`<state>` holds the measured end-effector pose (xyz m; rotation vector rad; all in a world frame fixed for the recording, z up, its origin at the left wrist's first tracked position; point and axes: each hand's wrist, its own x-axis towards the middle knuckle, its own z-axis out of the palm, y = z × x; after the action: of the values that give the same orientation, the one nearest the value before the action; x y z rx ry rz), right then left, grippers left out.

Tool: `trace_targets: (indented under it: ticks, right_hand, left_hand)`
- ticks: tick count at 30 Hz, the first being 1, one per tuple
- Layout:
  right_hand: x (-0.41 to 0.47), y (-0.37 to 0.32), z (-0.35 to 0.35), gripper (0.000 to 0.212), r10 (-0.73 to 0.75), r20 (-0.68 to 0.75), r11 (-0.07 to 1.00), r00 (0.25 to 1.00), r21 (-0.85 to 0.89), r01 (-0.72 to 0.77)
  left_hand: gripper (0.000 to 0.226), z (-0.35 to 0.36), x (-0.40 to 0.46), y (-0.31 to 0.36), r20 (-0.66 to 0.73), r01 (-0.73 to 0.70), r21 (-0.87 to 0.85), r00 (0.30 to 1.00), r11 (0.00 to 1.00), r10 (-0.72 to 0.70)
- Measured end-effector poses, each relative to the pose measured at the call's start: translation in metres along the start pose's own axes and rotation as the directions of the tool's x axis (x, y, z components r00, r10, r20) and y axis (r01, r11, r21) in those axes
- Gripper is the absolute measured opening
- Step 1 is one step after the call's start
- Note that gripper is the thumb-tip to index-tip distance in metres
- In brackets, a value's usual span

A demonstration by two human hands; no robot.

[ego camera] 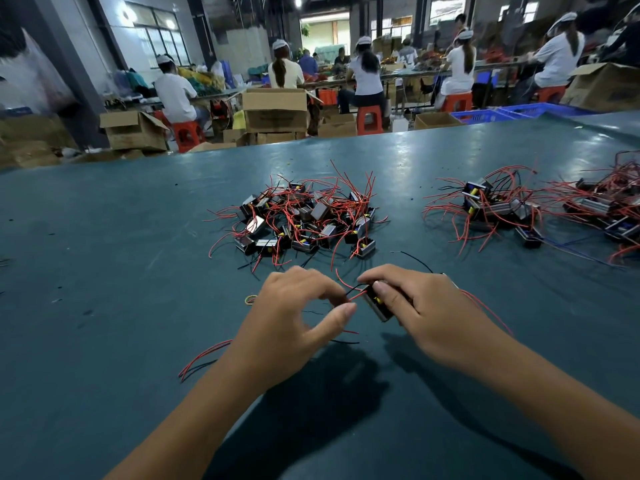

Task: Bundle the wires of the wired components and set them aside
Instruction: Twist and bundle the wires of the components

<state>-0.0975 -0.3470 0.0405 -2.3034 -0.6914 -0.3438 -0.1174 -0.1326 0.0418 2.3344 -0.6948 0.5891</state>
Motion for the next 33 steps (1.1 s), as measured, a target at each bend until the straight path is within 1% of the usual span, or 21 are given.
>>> trace_targets:
  ticks: [2, 4, 6, 9, 12, 17, 19, 20, 22, 23, 24, 25, 27, 30, 32, 33]
  right_hand:
    - [0.001, -0.001, -0.002, 0.021, -0.006, 0.020, 1.000, 1.000, 0.002, 0.006]
    - [0.001, 0.000, -0.004, 0.023, -0.008, 0.053, 1.000, 0.999, 0.001, 0.008]
    - [0.002, 0.002, -0.005, 0.025, -0.029, 0.082, 0.999, 0.996, -0.020, 0.031]
    - [0.003, 0.005, -0.009, 0.030, -0.050, 0.138, 0.997, 0.989, -0.052, 0.057]
    - [0.005, 0.013, -0.016, 0.033, -0.044, 0.201, 0.997, 0.979, -0.059, 0.057]
    - [0.006, 0.020, -0.019, 0.037, -0.006, 0.261, 0.998, 0.965, -0.064, 0.024]
    - [0.005, 0.022, -0.018, 0.037, 0.021, 0.260, 0.998, 0.965, -0.063, -0.005]
    - [0.005, 0.024, -0.017, 0.035, 0.043, 0.245, 0.997, 0.969, -0.071, -0.026]
    - [0.005, 0.034, -0.015, 0.024, 0.110, 0.196, 0.988, 0.974, -0.128, -0.086]
    - [0.005, 0.038, -0.013, 0.018, 0.149, 0.171, 0.980, 0.974, -0.160, -0.121]
    - [0.005, 0.042, -0.010, 0.015, 0.182, 0.153, 0.970, 0.971, -0.187, -0.153]
    - [0.005, 0.044, -0.007, 0.014, 0.209, 0.142, 0.962, 0.967, -0.207, -0.177]
    - [0.006, 0.044, -0.002, 0.012, 0.238, 0.148, 0.950, 0.960, -0.240, -0.198]
    - [0.006, 0.044, 0.002, 0.013, 0.236, 0.208, 0.928, 0.949, -0.339, -0.156]
    - [0.006, 0.045, 0.004, 0.014, 0.237, 0.233, 0.917, 0.943, -0.374, -0.139]
    - [0.006, 0.046, 0.005, 0.015, 0.236, 0.241, 0.917, 0.942, -0.377, -0.133]
  left_hand:
    - [0.013, 0.002, 0.000, 0.001, 0.001, 0.019, -0.006, 1.000, 1.000, -0.019]
    - [0.014, 0.000, 0.001, -0.003, -0.031, 0.070, -0.039, 0.997, 0.997, -0.071]
    - [0.015, -0.004, 0.002, -0.008, -0.069, 0.073, -0.022, 0.995, 0.997, -0.074]
    - [0.022, -0.009, 0.003, -0.011, -0.082, 0.077, -0.008, 0.994, 0.997, -0.077]
    - [0.029, -0.011, 0.004, -0.014, -0.063, 0.115, -0.065, 0.991, 0.991, -0.119]
    - [0.022, -0.014, 0.003, -0.015, 0.019, 0.127, -0.161, 0.992, 0.979, -0.125]
    - [0.021, -0.019, 0.005, -0.021, 0.008, 0.150, -0.195, 0.988, 0.969, -0.152]
    - [0.022, -0.023, 0.008, -0.026, -0.031, 0.178, -0.217, 0.981, 0.960, -0.190]
    - [0.021, -0.036, 0.012, -0.037, -0.109, 0.238, -0.318, 0.952, 0.918, -0.285]
    - [0.017, -0.043, 0.013, -0.042, -0.112, 0.253, -0.388, 0.942, 0.886, -0.318]
    - [0.012, -0.049, 0.012, -0.046, -0.075, 0.264, -0.438, 0.942, 0.859, -0.327]
    - [0.008, -0.052, 0.010, -0.049, -0.005, 0.271, -0.450, 0.952, 0.851, -0.306]
    - [0.005, -0.052, 0.006, -0.050, 0.161, 0.279, -0.396, 0.959, 0.875, -0.233]
    - [0.006, -0.042, 0.002, -0.045, 0.354, 0.288, -0.350, 0.922, 0.891, -0.159]
    - [0.006, -0.036, 0.001, -0.043, 0.420, 0.301, -0.340, 0.896, 0.891, -0.143]
    - [0.006, -0.034, 0.001, -0.043, 0.420, 0.301, -0.329, 0.896, 0.895, -0.147]
